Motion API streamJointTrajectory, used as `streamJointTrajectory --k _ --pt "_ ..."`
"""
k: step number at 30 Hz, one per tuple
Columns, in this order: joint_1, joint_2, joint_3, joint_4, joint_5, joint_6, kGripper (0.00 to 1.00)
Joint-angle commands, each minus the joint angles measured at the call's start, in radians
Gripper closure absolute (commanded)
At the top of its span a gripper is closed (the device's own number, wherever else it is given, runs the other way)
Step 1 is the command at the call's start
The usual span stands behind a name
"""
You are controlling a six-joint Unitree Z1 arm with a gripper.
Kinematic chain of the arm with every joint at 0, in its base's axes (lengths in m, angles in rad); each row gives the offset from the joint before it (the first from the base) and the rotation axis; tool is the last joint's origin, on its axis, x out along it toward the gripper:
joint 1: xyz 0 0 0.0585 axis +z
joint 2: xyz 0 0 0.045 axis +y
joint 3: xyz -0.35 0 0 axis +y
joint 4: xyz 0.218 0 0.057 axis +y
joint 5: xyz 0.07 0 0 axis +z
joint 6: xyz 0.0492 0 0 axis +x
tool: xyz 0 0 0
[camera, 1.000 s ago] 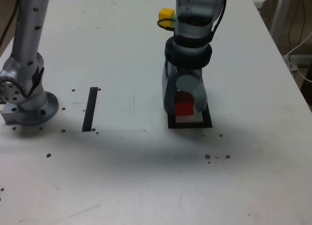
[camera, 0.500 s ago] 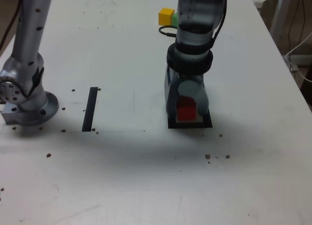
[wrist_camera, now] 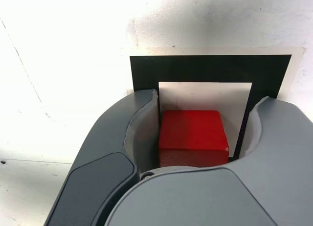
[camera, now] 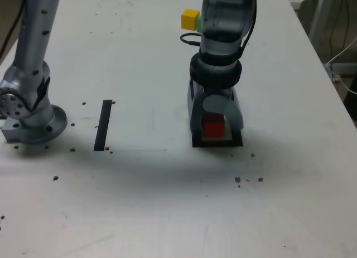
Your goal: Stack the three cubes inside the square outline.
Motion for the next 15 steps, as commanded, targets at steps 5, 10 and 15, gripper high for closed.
streamJointTrajectory --k 5,10,15 --pt "0.02 -0.046 -0.006 0.023 0.031 0.002 0.01" --pt "0.091 -0.103 -0.019 0.082 0.078 0.018 0.01" --pt "0.191 -0.138 -0.037 0.128 0.102 0.064 0.01"
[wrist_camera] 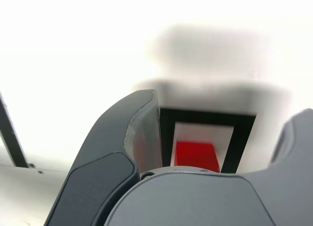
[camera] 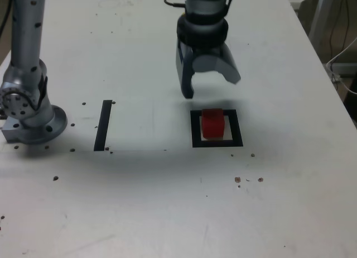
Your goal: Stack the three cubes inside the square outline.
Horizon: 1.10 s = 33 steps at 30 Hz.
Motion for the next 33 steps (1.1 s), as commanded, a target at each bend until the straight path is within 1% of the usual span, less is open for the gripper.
streamJointTrajectory --k 1,9,18,25,33 --pt "0.049 -0.016 -0.014 0.021 0.006 0.026 0.01" --pt "0.221 -0.023 -0.073 0.084 0.021 0.086 0.01" --pt "0.42 0.002 -0.182 0.122 0.026 0.102 0.01" --pt "0.553 0.093 -0.298 0.138 0.025 0.107 0.01" --pt "0.661 0.246 -0.491 0.226 0.024 0.132 0.01"
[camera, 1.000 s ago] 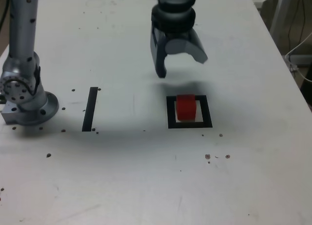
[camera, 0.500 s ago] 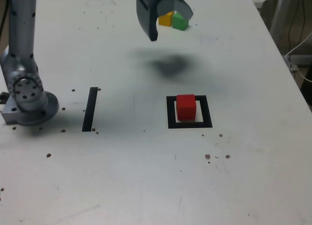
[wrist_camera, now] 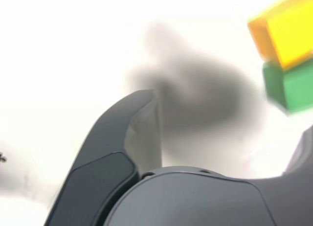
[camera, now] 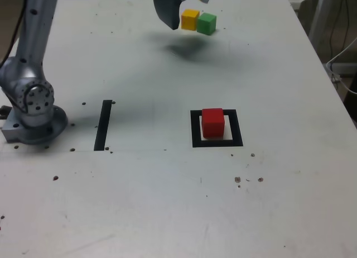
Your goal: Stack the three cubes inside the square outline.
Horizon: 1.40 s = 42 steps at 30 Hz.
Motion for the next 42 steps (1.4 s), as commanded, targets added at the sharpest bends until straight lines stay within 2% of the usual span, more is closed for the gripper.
streamJointTrajectory --k 1,21,33,42 --pt "0.021 0.041 -0.064 0.033 -0.001 0.008 0.01" --pt "0.106 0.33 -0.518 0.216 -0.029 0.018 0.01" --pt "0.124 0.425 -0.653 0.313 -0.058 0.021 0.06" --pt "0.127 0.449 -0.696 0.342 -0.067 0.021 0.13"
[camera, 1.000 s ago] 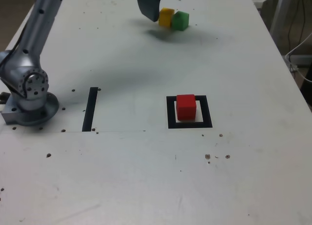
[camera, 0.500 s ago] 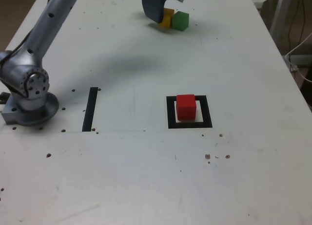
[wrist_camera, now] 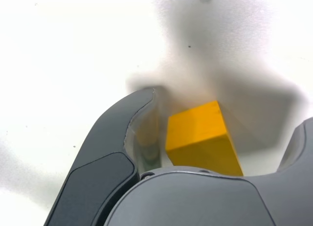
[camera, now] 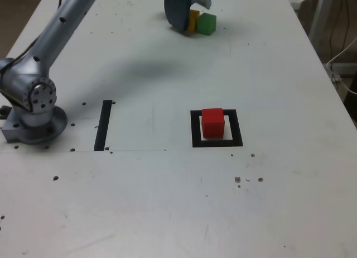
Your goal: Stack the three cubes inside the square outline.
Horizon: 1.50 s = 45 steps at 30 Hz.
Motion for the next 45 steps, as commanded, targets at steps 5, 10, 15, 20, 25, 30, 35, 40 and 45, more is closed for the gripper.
streamJointTrajectory --k 5,10,15,20,25,30,35,40,45 --pt "0.005 0.012 -0.006 0.034 -0.018 0.002 0.23" --pt "0.005 0.014 0.002 0.034 -0.027 0.002 0.4" --pt "0.007 0.013 0.0 0.033 -0.027 0.003 0.58" --pt "0.014 0.013 -0.016 0.033 -0.026 0.011 0.7" --pt "0.023 0.011 -0.019 0.033 -0.027 0.019 0.71" --pt "0.026 -0.012 -0.012 0.034 -0.025 0.035 0.71" --pt "0.026 -0.05 0.015 0.035 -0.024 0.06 0.71" --pt "0.024 -0.089 0.057 0.035 -0.025 0.086 0.71" --pt "0.005 -0.152 0.124 0.035 -0.021 0.115 0.71"
